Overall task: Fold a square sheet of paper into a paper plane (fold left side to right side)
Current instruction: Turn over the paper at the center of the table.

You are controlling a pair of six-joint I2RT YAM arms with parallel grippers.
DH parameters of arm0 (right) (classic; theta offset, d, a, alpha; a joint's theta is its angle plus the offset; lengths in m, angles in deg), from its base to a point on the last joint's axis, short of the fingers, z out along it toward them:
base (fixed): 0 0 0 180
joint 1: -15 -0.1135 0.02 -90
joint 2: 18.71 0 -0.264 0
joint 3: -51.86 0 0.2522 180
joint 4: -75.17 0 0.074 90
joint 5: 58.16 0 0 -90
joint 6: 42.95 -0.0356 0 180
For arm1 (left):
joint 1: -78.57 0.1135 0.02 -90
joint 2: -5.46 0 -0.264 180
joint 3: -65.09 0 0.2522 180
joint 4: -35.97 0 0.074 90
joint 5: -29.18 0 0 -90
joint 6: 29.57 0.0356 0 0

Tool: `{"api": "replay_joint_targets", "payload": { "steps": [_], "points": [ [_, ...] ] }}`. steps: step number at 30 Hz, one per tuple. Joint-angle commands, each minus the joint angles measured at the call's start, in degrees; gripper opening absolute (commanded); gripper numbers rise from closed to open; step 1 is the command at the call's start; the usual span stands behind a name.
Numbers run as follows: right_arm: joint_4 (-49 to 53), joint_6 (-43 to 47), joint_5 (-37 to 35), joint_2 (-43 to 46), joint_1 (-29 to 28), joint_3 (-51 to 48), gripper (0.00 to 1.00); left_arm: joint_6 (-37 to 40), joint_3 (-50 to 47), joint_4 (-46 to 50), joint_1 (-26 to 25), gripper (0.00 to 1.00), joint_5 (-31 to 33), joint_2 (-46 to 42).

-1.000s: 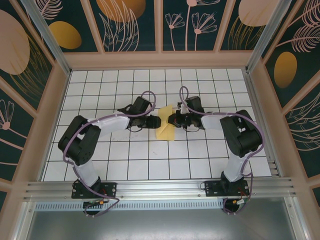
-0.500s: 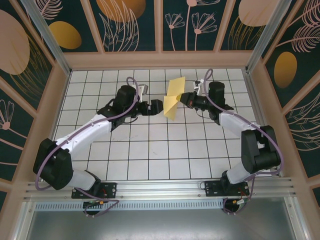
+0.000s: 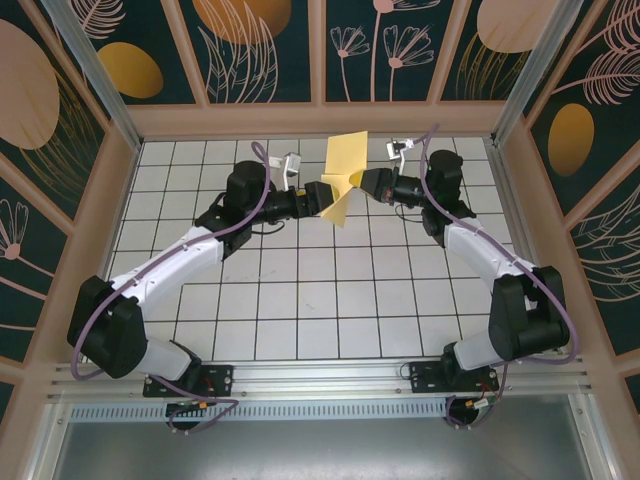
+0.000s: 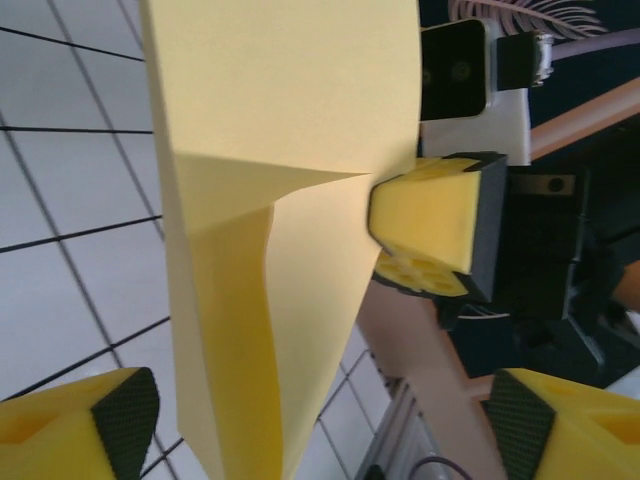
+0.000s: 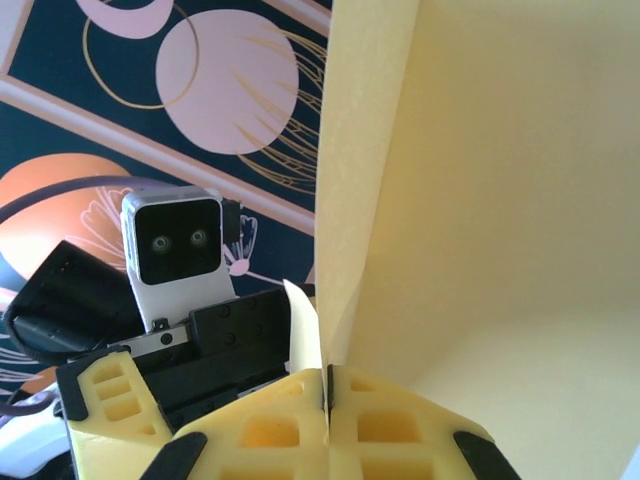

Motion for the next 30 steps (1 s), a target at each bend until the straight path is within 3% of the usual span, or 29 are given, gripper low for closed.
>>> {"api": "replay_joint_targets", "payload": {
  "steps": [1,8,20,25,30],
  "points": [
    [-6.5,-4.2,3.1,1.4,-0.4,1.6,0.0,-7.3,-0.9,-10.0,0.1,0.78,-6.3,1.3],
    [-7.3,-5.4,3.0,1.4,-0.5,1.3,0.0,-11.8,-2.9,-17.2,0.1,0.48,-8.8,1.5],
    [-0.2,-0.5,1.7,2.3,-0.4,1.5,0.01,-10.2,-3.1,-14.5,0.1,0.18,-7.6,1.9],
    [14.4,9.4,-2.9,4.1,0.2,3.9,0.2,-1.2,-0.2,-0.8,0.1,0.12,-1.8,1.6],
    [32.2,20.1,-14.0,6.2,1.4,6.5,0.41,9.2,1.7,14.8,0.0,0.13,8.9,0.0]
  ]
}}
